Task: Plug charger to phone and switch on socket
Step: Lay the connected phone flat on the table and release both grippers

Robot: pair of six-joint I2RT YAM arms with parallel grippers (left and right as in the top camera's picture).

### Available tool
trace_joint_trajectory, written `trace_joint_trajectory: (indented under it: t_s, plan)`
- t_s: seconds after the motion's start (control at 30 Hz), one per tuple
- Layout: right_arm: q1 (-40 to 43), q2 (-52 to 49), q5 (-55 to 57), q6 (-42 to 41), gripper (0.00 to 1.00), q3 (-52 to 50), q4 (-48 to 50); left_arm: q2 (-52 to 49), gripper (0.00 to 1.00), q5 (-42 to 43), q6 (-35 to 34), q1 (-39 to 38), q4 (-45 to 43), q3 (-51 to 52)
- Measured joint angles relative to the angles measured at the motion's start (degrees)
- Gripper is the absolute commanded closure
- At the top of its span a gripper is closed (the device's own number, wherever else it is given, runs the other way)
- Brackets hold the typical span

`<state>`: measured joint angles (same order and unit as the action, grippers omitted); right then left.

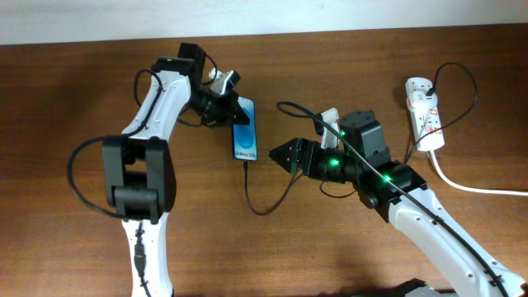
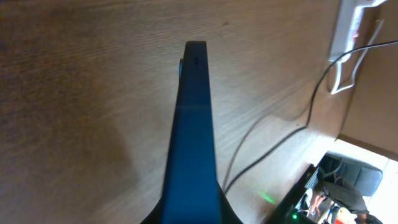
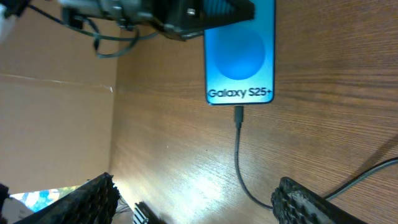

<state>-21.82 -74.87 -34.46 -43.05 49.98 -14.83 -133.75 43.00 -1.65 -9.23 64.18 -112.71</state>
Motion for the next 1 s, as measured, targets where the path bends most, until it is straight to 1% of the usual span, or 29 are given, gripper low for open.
trace_joint_trajectory:
  t_s: [0.13, 0.3, 0.33, 0.37, 0.5, 0.53, 0.6, 0.63, 0.67, 0.7, 0.77, 0.83, 1.0]
  plan:
    - [0.00, 0.00, 0.00, 1.22, 0.16, 0.00, 0.00, -2.67, 1.00, -0.46, -0.17, 0.00, -0.63, 0.13]
    - [0.00, 0.00, 0.68, 1.49, 0.16, 0.00, 0.00, -5.51, 1.00, -3.26, -2.95, 0.00, -0.39, 0.17]
    - [0.00, 0.02, 1.05, 1.51, 0.16, 0.00, -0.02, -5.51, 0.99, -3.85, -3.43, 0.00, -0.28, 0.15]
    - [0.00, 0.02, 1.27, 1.49, 0.16, 0.00, 0.00, -5.51, 0.91, -4.44, -4.02, -0.02, -0.02, 0.15]
    - [0.00, 0.02, 1.51, 1.46, 0.16, 0.00, 0.00, -5.51, 0.78, -6.64, -4.15, -0.02, -0.04, 0.15]
    - [0.00, 0.02, 1.49, 1.51, 0.16, 0.00, 0.00, -5.51, 0.76, -7.54, -4.04, -0.02, -0.02, 0.15]
    - [0.00, 0.00, 1.51, 1.49, 0.16, 0.00, -0.02, -5.51, 0.65, -8.74, -3.96, -0.02, 0.00, 0.15]
    - [0.00, 0.02, 1.51, 1.49, 0.16, 0.00, 0.00, -5.51, 0.57, -9.07, -3.76, -0.02, 0.02, 0.15]
    - [0.00, 0.00, 1.51, 1.49, 0.16, 0.00, -0.02, -5.51, 0.53, -9.44, -3.76, 0.00, 0.33, 0.15]
    - [0.00, 0.00, 1.51, 1.46, 0.15, 0.00, 0.00, -5.51, 0.50, -9.57, -3.69, 0.00, 0.46, 0.15]
    - [0.00, 0.02, 1.49, 1.51, 0.15, 0.00, -0.02, -5.51, 0.49, -9.16, -3.76, 0.00, 0.68, 0.11]
    - [0.00, 0.00, 1.49, 1.49, 0.16, 0.00, -0.04, -5.51, 0.48, -9.66, -3.78, -0.02, 1.66, -0.28]
    - [0.00, 0.02, 1.49, 1.51, 0.15, 0.00, -0.15, -5.51, 0.46, -18.03, -4.20, 0.00, 5.57, -3.89]
